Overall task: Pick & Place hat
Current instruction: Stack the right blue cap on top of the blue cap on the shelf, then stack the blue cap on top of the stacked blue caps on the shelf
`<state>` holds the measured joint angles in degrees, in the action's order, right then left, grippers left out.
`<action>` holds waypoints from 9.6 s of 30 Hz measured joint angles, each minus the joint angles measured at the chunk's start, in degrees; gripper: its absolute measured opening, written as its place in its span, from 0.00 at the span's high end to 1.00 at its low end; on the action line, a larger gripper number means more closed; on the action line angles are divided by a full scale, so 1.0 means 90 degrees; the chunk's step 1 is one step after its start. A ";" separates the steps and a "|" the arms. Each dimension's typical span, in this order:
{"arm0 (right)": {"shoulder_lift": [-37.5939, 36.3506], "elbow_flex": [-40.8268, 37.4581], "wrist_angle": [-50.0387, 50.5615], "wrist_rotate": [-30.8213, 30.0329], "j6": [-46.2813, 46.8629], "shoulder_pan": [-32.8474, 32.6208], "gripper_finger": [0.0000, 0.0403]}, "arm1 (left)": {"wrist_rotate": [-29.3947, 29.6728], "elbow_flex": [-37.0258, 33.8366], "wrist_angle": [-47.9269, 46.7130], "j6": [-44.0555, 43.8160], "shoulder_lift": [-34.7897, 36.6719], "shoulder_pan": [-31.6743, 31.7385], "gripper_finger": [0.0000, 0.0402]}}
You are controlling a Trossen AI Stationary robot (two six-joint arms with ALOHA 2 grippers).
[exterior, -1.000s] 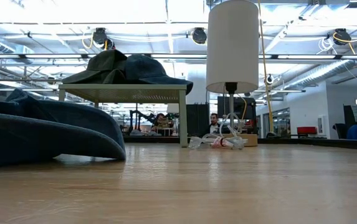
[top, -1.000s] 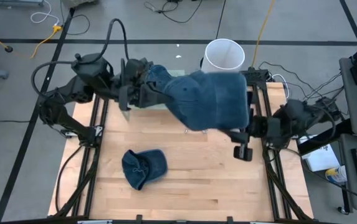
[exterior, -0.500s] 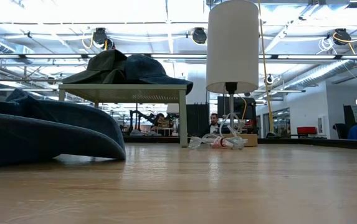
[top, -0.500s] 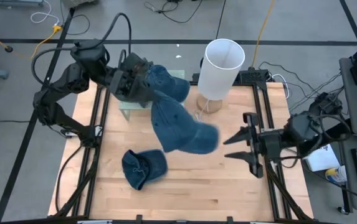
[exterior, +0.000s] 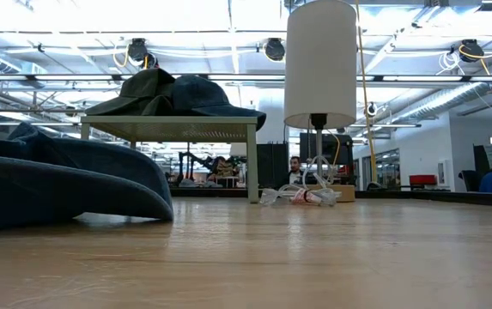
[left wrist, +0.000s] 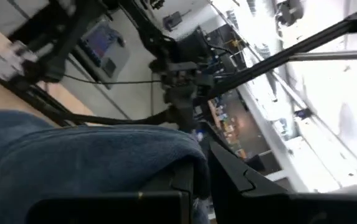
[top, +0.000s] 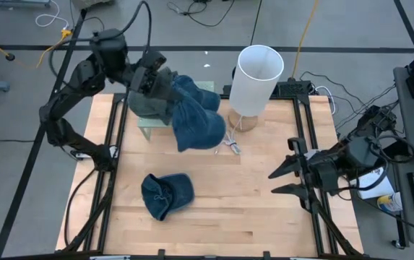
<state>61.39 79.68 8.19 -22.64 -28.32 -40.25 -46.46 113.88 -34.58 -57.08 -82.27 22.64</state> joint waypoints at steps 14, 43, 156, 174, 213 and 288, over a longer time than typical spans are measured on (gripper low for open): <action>0.0000 0.0000 0.0000 -0.0009 -0.0168 0.0000 0.63 | -0.0837 0.0001 -0.0091 0.4177 -0.0405 0.1341 0.94; 0.0015 0.0000 -0.0027 -0.0668 -0.1435 0.0007 0.64 | 0.0384 -0.0004 -0.2194 1.1417 -0.1687 0.2073 0.94; 0.0087 -0.0196 0.0027 -0.1012 0.2942 0.0010 0.65 | 0.5009 -0.2930 -0.5535 0.1345 -0.0149 -0.4122 0.42; 0.0087 -0.2266 -0.1130 -0.0974 0.5712 0.0182 0.42 | 0.5261 -0.5250 -0.3151 0.1863 -0.0147 -0.4151 0.38; 0.0087 -0.4252 -0.5320 -0.0982 0.3828 0.0182 0.37 | 0.4060 -0.6714 -0.1285 0.3128 -0.0149 -0.3653 0.96; 0.0986 -0.1418 -0.3169 0.0863 0.1048 0.0884 0.49 | -0.2380 -0.4670 0.7339 -0.4330 -0.1097 -0.2011 0.98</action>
<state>70.26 66.92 -20.34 -14.87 -18.89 -32.29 -67.88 71.85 31.48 -96.05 -92.14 4.54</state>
